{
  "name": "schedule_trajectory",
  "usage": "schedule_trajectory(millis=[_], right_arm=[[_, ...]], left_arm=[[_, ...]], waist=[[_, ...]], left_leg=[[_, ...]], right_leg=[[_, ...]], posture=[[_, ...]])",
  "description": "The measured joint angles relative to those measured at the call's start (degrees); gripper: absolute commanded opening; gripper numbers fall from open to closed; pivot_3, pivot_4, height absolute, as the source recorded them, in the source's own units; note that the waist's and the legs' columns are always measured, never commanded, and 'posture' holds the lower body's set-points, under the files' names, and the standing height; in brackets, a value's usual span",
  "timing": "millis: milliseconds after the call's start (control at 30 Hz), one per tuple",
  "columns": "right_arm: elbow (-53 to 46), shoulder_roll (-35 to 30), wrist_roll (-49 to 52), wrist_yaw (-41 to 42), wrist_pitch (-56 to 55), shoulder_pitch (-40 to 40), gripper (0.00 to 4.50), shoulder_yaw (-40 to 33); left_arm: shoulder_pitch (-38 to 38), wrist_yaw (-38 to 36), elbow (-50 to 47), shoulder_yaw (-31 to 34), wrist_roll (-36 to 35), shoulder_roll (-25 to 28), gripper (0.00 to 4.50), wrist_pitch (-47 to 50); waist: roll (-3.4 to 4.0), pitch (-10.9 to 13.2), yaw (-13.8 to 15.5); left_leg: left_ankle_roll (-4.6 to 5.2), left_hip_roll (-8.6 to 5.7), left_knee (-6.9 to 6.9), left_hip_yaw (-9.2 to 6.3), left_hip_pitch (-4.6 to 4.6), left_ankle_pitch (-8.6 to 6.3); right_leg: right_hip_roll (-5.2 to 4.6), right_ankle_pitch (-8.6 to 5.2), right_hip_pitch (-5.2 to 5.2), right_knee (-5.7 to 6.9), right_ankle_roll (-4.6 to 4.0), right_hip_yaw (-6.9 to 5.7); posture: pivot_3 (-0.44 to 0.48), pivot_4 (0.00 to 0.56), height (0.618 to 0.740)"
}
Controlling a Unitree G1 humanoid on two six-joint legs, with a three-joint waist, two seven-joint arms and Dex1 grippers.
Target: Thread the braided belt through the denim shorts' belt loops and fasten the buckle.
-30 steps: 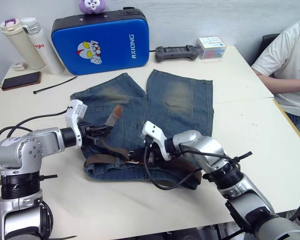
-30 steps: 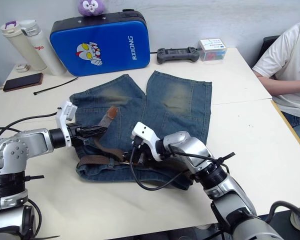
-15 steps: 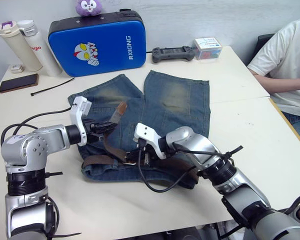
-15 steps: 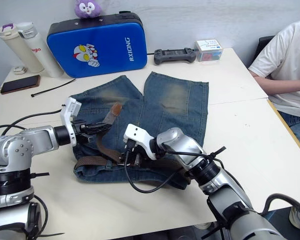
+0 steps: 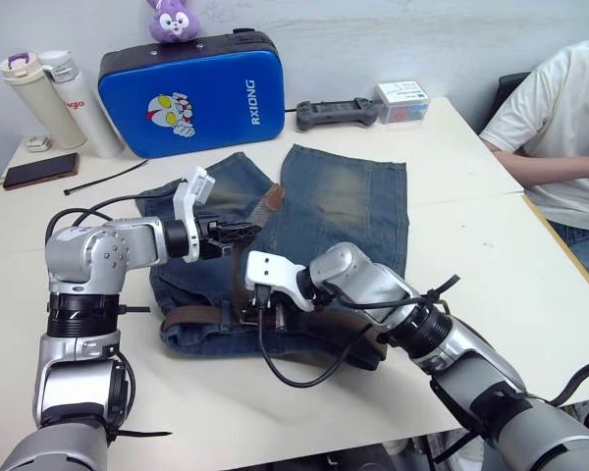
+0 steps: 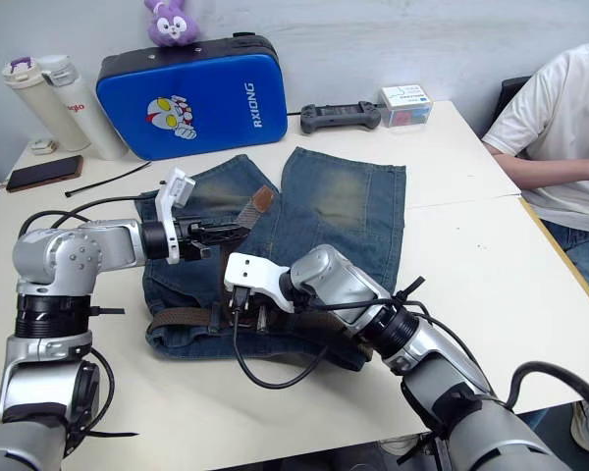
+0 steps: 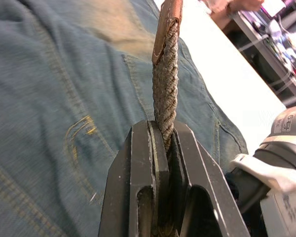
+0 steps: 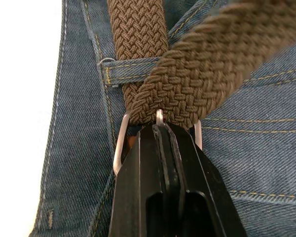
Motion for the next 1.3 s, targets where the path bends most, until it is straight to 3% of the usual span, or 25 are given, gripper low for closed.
schedule_trajectory(millis=[400,767,1100,1300], right_arm=[[-1.7,0.1,-5.0,-0.1,-0.8,0.1,0.09,1.5],[-3.4,-0.4,-8.0,0.4,-0.8,0.8,0.09,1.5],[-0.6,0.1,-9.6,4.8,-0.1,-1.9,0.09,2.0],[3.2,1.4,-9.8,4.8,-5.9,-1.7,0.09,1.9]], left_arm=[[-9.1,-7.4,14.7,-10.2,7.2,-7.1,0.00,-8.1],[-18.5,-13.4,28.3,-13.4,13.7,-15.3,0.00,-13.5],[-20.7,-17.4,28.3,-13.5,14.6,-15.2,0.00,-12.9],[-17.1,-17.7,20.0,-13.4,14.4,-11.8,0.00,-9.8]], waist=[[0.20,-0.2,0.4],[0.19,-0.2,0.5],[0.23,-0.2,1.0],[0.40,-0.4,0.4]], left_leg=[[-0.02,-0.01,0.06,-0.11,0.09,0.01],[-0.02,-0.06,0.10,-0.22,0.00,0.01],[-0.01,-0.11,0.09,-0.28,0.00,0.01],[-0.04,-0.06,-0.13,-0.27,0.43,0.01]], right_leg=[[0.00,0.01,0.15,0.02,-0.01,-0.06],[-0.04,0.01,0.14,0.01,-0.01,-0.15],[-0.09,0.02,0.17,-0.03,0.00,-0.18],[-0.05,0.01,0.48,-0.05,-0.01,-0.13]], posture=[[0.000,0.150,0.740],[0.000,0.150,0.740],[0.000,0.150,0.740],[0.000,0.150,0.740]])
